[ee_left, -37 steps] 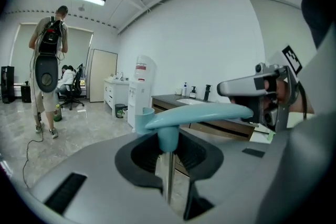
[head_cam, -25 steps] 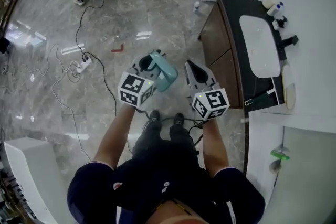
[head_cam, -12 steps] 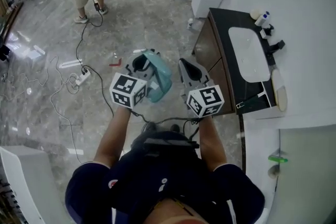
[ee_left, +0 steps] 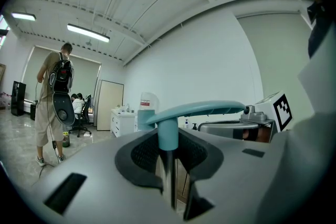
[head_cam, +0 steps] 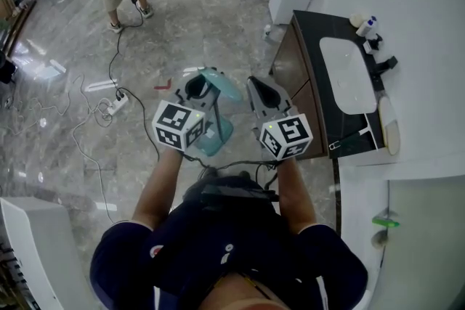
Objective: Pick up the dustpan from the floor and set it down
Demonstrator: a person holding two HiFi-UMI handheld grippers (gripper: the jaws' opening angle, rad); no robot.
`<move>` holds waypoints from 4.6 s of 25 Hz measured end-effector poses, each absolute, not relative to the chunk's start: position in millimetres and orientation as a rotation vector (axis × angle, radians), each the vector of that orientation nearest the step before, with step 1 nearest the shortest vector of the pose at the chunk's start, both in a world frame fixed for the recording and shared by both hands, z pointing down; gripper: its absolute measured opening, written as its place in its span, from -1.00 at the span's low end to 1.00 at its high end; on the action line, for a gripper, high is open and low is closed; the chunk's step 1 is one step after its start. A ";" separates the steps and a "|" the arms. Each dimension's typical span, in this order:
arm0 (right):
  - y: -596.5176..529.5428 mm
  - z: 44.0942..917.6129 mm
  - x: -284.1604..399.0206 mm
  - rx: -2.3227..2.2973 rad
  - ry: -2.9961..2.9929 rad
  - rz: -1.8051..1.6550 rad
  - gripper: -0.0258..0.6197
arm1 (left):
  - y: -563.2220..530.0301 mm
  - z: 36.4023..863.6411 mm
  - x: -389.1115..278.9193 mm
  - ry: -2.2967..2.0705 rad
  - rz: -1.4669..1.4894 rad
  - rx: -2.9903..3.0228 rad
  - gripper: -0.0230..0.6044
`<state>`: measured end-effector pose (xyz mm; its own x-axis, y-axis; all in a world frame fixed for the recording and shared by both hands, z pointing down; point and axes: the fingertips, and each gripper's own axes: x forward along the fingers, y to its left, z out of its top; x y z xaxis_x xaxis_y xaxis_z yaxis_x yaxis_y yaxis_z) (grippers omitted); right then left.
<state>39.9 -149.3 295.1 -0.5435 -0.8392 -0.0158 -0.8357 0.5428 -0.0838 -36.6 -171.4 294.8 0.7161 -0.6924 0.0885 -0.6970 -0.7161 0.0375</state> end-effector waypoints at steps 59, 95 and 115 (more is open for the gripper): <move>-208.9 435.8 123.6 -1.733 2.647 -0.445 -0.90 | -268.2 482.9 49.3 -0.960 0.360 2.755 -0.65; -224.6 602.5 193.3 -1.893 2.544 -0.749 -0.90 | -280.7 707.6 160.7 -0.769 0.449 2.837 -0.65; -173.6 596.7 215.0 -1.933 2.509 -0.734 -0.90 | -224.2 736.6 171.7 -0.741 0.575 2.791 -0.64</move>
